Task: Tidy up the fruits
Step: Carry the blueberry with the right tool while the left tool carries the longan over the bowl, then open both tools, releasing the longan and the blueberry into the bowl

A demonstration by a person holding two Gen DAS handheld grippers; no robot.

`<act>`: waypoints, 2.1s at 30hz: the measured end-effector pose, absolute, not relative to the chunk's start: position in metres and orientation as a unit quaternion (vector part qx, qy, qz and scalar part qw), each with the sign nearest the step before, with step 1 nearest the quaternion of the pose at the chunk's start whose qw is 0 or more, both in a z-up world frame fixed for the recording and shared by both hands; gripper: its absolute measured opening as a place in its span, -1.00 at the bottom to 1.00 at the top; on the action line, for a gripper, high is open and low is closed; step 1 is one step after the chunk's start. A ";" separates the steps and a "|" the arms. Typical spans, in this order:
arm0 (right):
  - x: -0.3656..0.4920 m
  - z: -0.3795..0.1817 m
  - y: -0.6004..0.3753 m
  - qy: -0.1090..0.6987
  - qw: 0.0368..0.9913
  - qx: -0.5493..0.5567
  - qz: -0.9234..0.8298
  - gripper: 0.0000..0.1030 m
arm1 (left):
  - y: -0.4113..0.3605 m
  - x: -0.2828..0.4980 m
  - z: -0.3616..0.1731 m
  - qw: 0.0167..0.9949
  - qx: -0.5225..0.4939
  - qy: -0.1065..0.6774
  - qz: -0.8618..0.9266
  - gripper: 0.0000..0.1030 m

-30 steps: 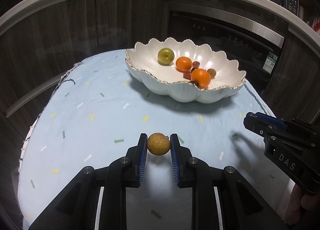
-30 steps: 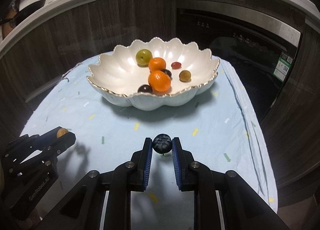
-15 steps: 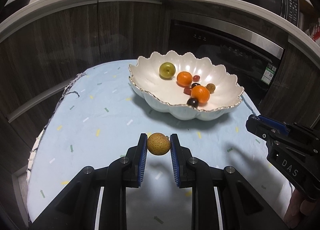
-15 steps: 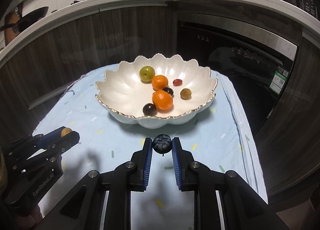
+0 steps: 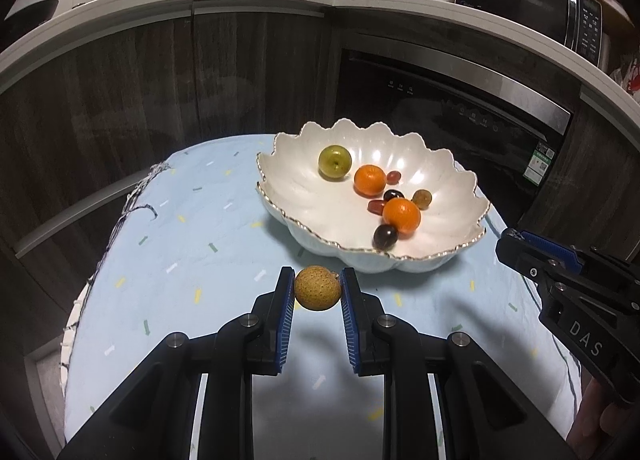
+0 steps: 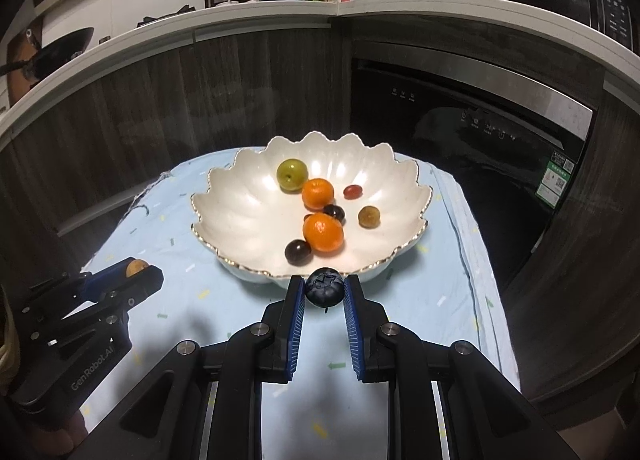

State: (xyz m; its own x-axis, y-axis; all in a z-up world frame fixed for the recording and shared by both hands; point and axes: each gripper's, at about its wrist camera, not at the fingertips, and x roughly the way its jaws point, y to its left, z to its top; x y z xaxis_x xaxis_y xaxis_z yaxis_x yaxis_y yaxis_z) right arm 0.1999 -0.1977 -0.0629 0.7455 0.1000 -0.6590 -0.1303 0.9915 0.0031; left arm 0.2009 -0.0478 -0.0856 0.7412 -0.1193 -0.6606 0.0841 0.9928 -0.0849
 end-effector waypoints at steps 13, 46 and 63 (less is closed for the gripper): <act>0.224 -0.050 -0.199 0.346 0.936 -0.016 0.057 -0.58 | -0.052 0.235 -0.070 0.933 -0.025 0.354 -0.063 -0.54; 0.301 -0.063 -0.222 0.370 0.929 -0.003 0.020 -0.58 | -0.063 0.323 -0.082 0.920 -0.004 0.384 -0.074 -0.54; 0.318 -0.077 -0.227 0.389 0.921 -0.005 0.007 -0.47 | -0.063 0.339 -0.096 0.909 -0.010 0.411 -0.067 -0.07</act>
